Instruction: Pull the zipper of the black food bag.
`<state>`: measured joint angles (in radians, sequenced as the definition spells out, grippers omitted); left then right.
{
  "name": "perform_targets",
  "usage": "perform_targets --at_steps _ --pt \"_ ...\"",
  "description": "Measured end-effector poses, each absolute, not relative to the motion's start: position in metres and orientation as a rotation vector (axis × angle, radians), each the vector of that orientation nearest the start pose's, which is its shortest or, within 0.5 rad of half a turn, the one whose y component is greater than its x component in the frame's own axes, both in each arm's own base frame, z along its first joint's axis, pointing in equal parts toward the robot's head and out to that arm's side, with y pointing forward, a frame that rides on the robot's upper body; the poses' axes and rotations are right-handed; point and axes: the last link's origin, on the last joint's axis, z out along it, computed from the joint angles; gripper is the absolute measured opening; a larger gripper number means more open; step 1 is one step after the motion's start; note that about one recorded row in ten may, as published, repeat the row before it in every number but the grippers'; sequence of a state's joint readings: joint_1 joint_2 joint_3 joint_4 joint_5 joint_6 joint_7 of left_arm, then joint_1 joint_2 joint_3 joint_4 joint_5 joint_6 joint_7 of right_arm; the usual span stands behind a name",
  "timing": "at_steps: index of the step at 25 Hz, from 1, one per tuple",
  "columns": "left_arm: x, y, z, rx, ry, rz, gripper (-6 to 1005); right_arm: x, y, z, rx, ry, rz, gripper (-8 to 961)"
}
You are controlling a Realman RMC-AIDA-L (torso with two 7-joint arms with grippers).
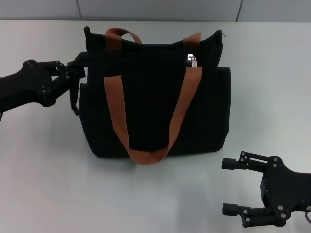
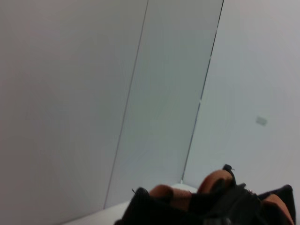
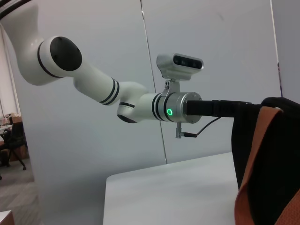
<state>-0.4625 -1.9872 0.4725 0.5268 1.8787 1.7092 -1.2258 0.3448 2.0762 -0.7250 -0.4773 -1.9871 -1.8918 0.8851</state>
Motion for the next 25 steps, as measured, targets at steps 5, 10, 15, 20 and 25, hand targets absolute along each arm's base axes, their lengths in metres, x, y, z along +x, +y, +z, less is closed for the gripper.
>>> perform_targets --at_steps 5,10,15,20,25 --pt "-0.293 0.310 0.058 -2.523 -0.577 -0.941 145 0.286 0.221 -0.022 -2.877 0.256 1.032 833" --pt "-0.297 0.301 0.086 -2.556 -0.609 -0.905 284 0.286 0.222 -0.023 -2.870 0.259 1.027 833" --pt "-0.293 0.290 0.106 -2.605 -0.567 -0.971 478 0.286 0.225 -0.026 -2.866 0.270 1.015 833" --pt "-0.282 0.280 0.100 -2.734 -0.508 -1.000 637 0.286 0.229 -0.033 -2.858 0.293 0.996 833" --pt "-0.269 0.271 0.068 -2.820 -0.411 -1.046 792 0.284 0.232 -0.036 -2.861 0.299 0.988 833"
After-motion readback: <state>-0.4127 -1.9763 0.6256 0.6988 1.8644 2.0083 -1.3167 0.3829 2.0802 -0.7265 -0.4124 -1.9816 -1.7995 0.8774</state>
